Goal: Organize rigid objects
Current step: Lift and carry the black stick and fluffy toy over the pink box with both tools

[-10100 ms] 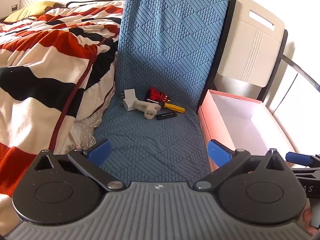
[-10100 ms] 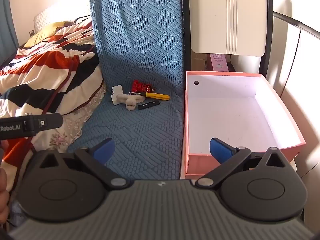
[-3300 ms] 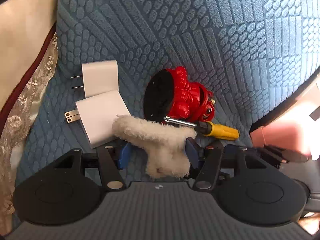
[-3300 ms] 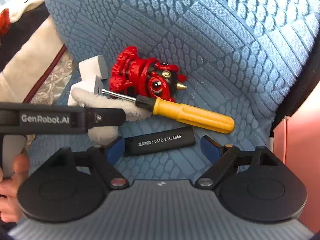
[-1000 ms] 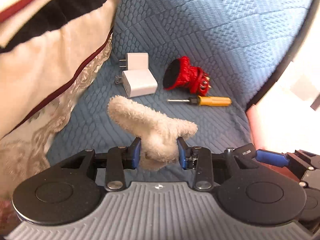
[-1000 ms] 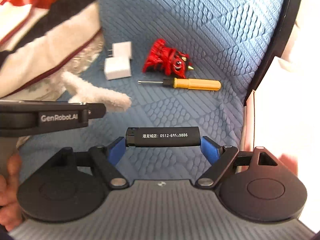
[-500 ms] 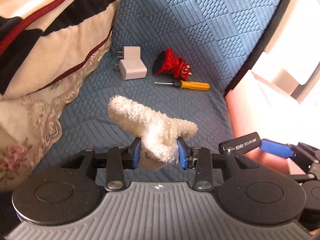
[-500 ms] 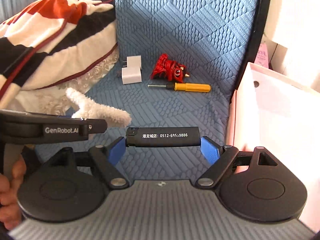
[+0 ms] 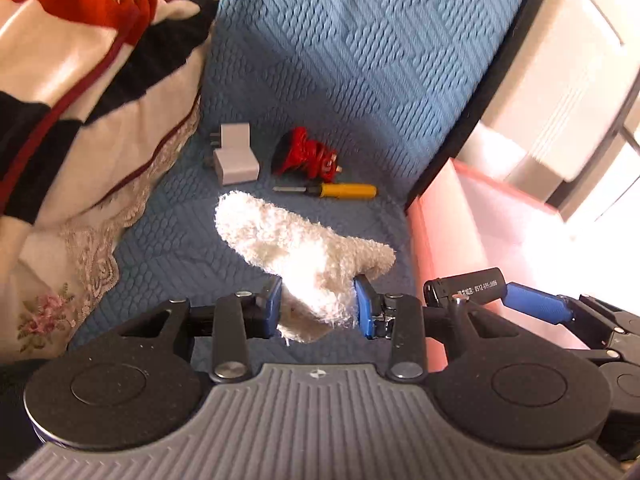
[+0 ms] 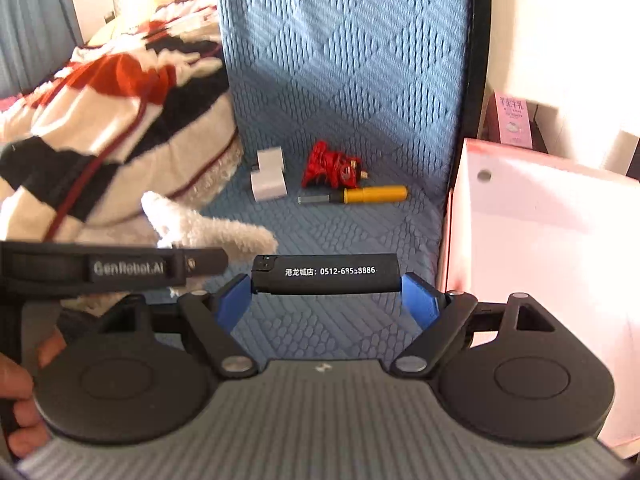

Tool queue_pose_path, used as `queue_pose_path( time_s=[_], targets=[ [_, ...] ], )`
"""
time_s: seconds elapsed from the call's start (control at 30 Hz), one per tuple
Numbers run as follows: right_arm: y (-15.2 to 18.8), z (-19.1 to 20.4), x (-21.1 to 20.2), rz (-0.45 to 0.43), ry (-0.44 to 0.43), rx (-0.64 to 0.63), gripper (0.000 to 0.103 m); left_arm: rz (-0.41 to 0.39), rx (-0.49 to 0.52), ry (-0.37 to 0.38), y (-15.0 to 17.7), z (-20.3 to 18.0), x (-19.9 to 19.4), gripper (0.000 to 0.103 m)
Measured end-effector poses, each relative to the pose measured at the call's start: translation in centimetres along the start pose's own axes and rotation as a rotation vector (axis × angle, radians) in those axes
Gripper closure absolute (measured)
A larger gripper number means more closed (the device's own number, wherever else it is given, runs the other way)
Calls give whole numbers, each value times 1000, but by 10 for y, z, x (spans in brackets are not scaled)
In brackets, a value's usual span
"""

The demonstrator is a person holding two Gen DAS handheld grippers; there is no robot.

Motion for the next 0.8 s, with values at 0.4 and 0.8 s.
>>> queue_pose_path(
  time_s=[0.4, 0.8],
  targets=[
    [-50, -22, -41, -62, -3, -10, 19, -73, -12, 14, -40, -30, -39, 61],
    [-88, -64, -89, -142, 29, 20, 19, -187, 43, 46, -78, -91, -75, 60]
  ],
)
Point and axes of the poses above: each gripper's, at about its wrist camera, not at the fingertips, and x roughly the way its jaws point, z to its left, y to its underside, the point moved 1 cm from there along x, roughly the way its jaws point, and after that the axes turned 2 degrees about x, right-handed, at the moved point
